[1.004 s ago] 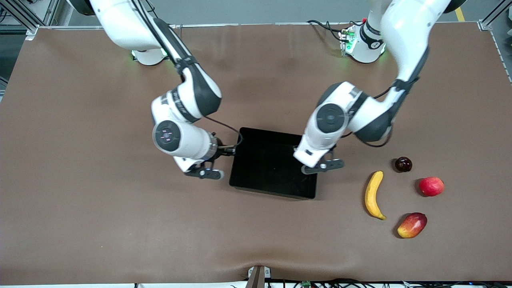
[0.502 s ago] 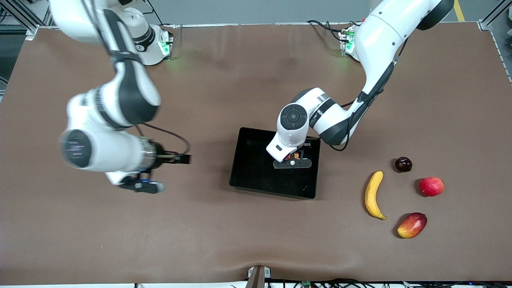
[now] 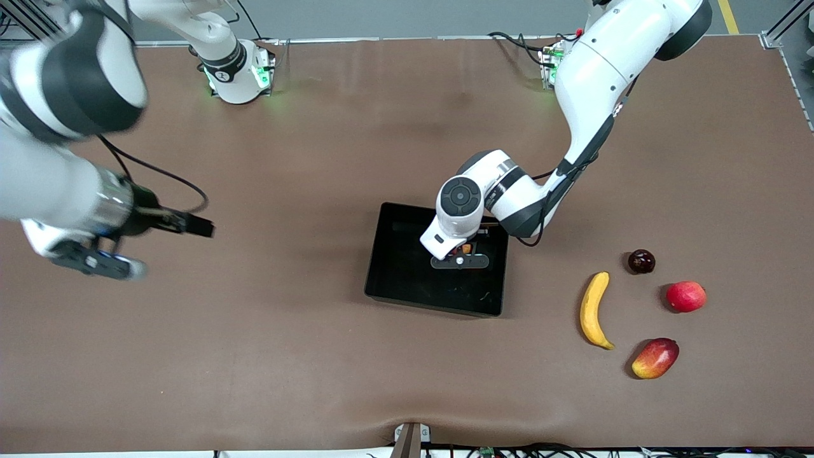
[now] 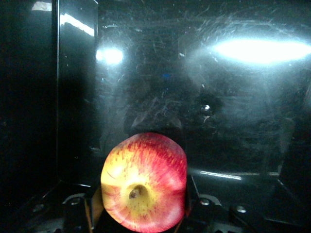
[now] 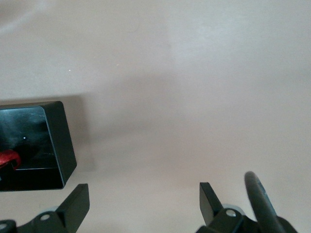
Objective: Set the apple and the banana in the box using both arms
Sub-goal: 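Lower the apple into the box, open the left gripper while the right gripper withdraws, then reach the left gripper to the yellow banana and grasp it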
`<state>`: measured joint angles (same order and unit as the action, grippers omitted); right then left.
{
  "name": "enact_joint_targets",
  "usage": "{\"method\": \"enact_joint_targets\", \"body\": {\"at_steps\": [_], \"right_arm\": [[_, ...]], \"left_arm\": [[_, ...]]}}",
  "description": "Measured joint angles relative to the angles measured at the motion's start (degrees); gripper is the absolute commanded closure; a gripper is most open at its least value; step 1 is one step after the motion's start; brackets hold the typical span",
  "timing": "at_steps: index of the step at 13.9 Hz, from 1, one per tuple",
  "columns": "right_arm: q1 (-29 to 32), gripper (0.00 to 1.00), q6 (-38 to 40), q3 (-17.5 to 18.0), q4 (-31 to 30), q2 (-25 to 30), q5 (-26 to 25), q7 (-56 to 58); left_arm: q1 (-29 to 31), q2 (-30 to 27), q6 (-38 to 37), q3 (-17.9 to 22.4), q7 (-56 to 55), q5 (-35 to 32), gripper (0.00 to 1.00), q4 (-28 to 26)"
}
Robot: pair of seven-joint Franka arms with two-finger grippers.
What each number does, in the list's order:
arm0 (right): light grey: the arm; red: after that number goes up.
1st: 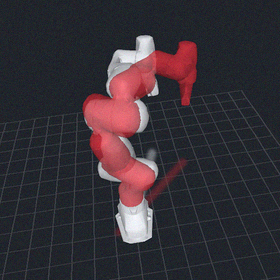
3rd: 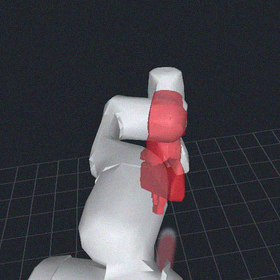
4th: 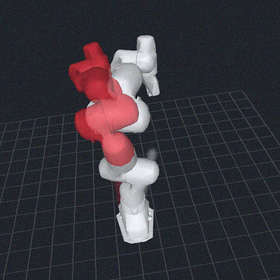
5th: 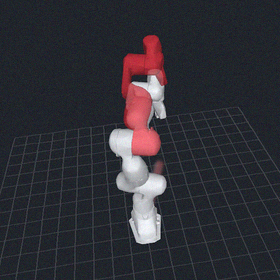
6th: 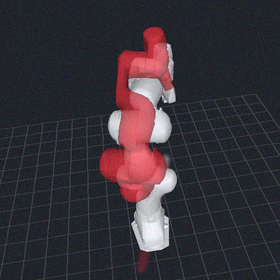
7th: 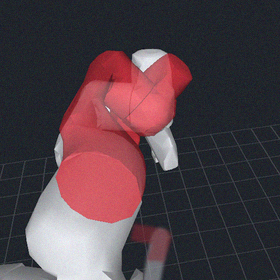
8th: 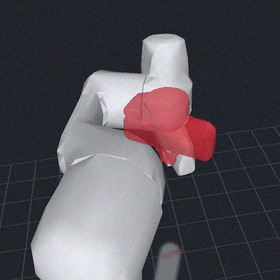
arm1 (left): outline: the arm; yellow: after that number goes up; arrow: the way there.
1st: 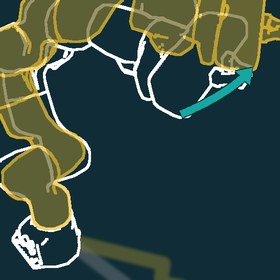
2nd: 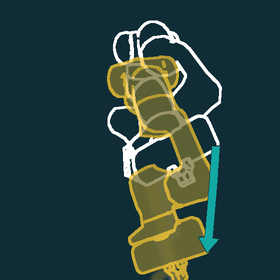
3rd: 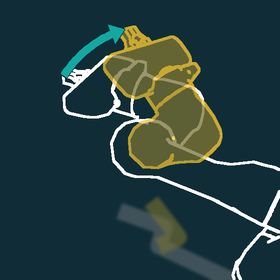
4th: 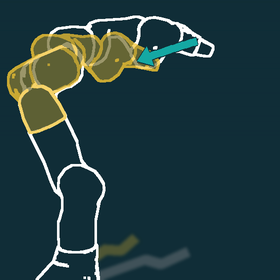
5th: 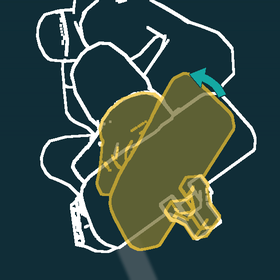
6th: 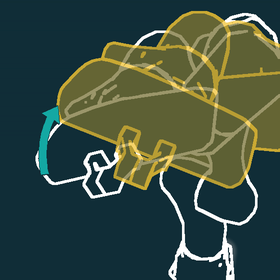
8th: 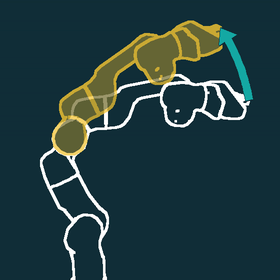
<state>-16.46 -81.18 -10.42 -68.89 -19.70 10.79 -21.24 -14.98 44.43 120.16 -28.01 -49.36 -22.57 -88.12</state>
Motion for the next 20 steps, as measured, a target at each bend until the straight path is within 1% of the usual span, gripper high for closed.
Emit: {"method": "enact_joint_targets", "body": {"at_steps": [3, 5, 6, 8, 10, 12, 14, 16, 20], "right_arm": [[3.3, 0.0, -1.1, -0.1, -7.2, 7.3, -1.8, 7.1], [4.8, 0.0, -1.4, -0.1, -11.2, 11.5, -5.2, 9.6], [5.2, 0.0, -1.5, -0.1, -12.8, 13.4, -6.3, 10.5], [6.7, 0.0, -1.5, -0.1, -15.6, 16.7, -7.1, 14.8], [9.2, 0.0, -1.4, -0.1, -17.4, 18.4, -7.3, 20.5], [10.7, 0.0, -0.8, -0.1, -18.0, 18.6, -7.3, 23.0], [10.7, 0.0, -1.1, 0.2, -17.7, 18.6, -7.3, 23.6], [10.6, 0.0, -1.3, 0.7, -16.2, 18.3, -7.3, 23.6], [10.5, 0.0, 0.7, 1.0, -15.5, 18.1, -7.8, 23.7]], "left_arm": [[0.7, -0.5, -0.1, 0.2, 0.0, -0.2, 0.0, 1.5], [1.9, -3.1, -1.1, 0.4, 1.1, -0.7, 0.0, 2.9], [3.2, -5.5, -2.2, 0.4, 2.1, -0.7, 0.0, 3.5], [7.4, -11.1, -5.1, 0.3, 3.3, 0.3, 0.0, 4.3], [12.7, -15.9, -7.1, 0.5, 6.5, 1.0, 0.0, 4.1], [19.3, -17.6, -7.7, 0.5, 15.6, 1.9, 0.0, 3.4], [25.5, -16.2, -6.7, 0.7, 24.5, 2.6, 0.0, 2.2], [29.5, -13.0, -3.3, 0.7, 29.2, 2.8, 0.0, 1.6], [30.0, -5.9, 3.9, 0.7, 30.0, 2.7, 0.0, 1.3]]}}
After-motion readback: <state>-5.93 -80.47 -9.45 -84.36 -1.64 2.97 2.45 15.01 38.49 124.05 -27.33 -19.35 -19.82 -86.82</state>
